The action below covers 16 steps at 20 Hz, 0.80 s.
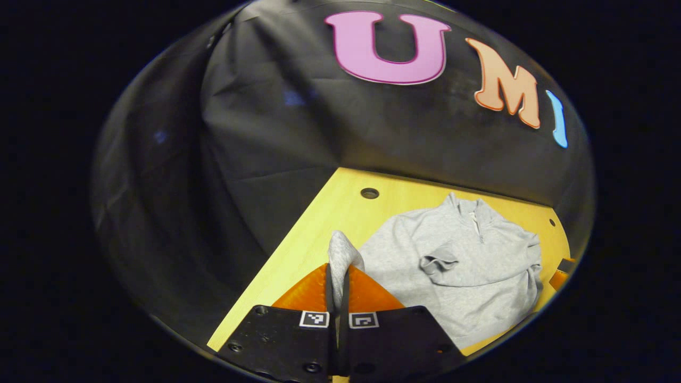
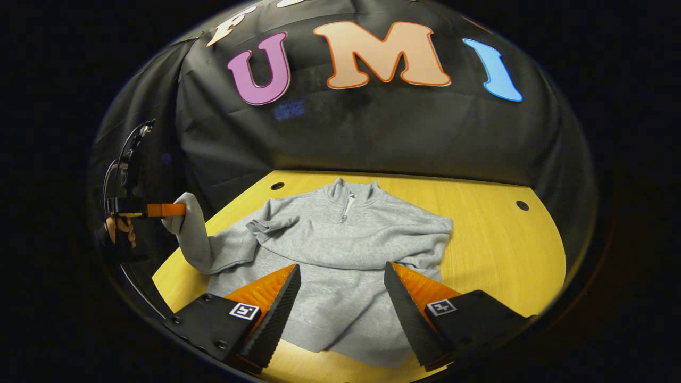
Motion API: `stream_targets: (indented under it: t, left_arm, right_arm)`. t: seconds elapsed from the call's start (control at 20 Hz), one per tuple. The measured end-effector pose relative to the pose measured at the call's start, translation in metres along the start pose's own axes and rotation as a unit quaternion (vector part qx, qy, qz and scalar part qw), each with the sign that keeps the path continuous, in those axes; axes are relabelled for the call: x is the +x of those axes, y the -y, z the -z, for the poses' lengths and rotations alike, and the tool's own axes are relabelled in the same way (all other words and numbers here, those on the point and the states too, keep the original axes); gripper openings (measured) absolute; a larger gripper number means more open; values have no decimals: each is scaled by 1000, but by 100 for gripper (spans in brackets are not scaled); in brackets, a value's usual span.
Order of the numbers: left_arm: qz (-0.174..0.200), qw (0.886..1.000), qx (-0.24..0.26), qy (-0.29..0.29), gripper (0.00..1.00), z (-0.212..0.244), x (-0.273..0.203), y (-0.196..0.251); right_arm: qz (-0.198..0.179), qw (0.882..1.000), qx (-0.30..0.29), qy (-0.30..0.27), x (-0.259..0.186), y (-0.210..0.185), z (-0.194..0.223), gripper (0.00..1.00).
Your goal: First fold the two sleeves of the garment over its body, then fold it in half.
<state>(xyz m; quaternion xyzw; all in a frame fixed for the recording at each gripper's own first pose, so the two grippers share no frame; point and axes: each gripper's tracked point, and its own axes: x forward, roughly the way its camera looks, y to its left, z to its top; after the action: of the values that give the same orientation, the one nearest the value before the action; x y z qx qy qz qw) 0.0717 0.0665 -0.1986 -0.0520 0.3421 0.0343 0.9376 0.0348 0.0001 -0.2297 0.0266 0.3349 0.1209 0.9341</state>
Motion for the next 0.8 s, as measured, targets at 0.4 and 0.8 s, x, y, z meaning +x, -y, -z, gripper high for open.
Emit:
stream_targets:
  t: [0.4,0.8]
  left_arm:
    - [64,997,32,40,0,-51,15,89]
    - [154,984,66,64,0,-74,14,216]
  right_arm:
    - [31,999,25,-3,-28,38,17,98]
    - [47,999,20,-9,-64,58,37,95]
